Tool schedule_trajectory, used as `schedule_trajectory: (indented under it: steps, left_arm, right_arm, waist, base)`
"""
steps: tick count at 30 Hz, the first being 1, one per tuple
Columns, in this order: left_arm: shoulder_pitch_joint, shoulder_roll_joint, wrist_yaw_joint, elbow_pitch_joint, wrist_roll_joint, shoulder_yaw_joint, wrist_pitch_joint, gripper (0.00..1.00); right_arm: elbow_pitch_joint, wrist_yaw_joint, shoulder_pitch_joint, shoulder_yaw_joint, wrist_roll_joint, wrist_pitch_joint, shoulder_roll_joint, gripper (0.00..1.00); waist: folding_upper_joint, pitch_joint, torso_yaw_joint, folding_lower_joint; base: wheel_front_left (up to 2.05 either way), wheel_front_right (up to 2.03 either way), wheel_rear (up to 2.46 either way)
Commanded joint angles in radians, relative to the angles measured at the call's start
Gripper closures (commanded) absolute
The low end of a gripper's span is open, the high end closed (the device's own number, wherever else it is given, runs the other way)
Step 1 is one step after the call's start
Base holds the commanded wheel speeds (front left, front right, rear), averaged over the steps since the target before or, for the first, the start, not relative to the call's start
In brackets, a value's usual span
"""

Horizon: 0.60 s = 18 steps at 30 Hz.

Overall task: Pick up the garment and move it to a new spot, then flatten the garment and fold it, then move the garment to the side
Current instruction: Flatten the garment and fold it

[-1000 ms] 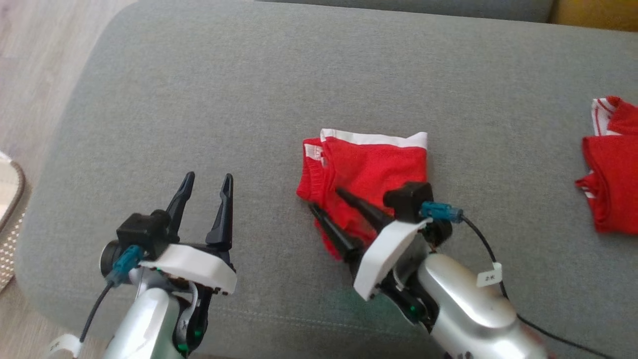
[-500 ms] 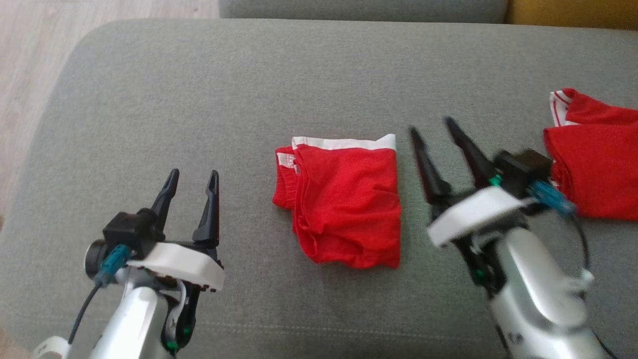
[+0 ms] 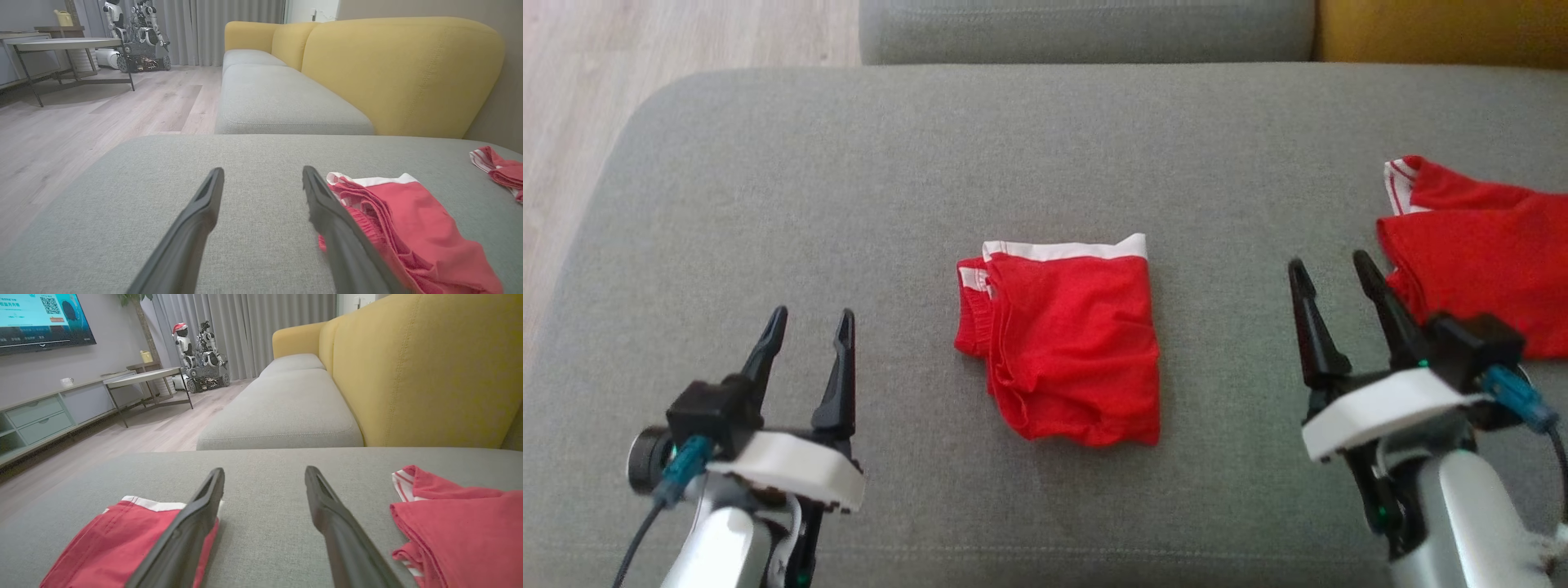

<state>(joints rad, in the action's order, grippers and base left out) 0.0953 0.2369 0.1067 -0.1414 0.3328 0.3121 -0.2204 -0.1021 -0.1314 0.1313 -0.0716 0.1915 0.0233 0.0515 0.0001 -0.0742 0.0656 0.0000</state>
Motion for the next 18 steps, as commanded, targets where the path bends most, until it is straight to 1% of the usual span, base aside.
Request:
schedule_trajectory:
  steps: [1,6,18]
  left_arm:
    - [0.011,0.029,0.01,0.048,-0.009,-0.04,0.005,0.0]
    - [-0.034,0.04,0.023,0.083,-0.009,-0.037,0.019,0.0]
    - [-0.109,0.059,0.045,0.126,-0.011,-0.026,0.043,0.0]
  right_arm:
    - [0.055,0.001,-0.013,-0.005,-0.01,0.013,-0.001,0.0]
    - [0.1,0.001,-0.077,0.014,-0.014,0.044,-0.001,0.0]
    - [0.174,0.001,-0.175,0.034,-0.027,0.075,-0.001,0.0]
  waist:
    - [-0.0001,0.017,-0.005,0.0]
    - [-0.0001,0.048,-0.011,0.0]
    - [-0.0001,0.102,-0.014,0.0]
  base:
    - [0.0,0.0,0.0]
    - [0.0,0.0,0.0]
    - [0.0,0.0,0.0]
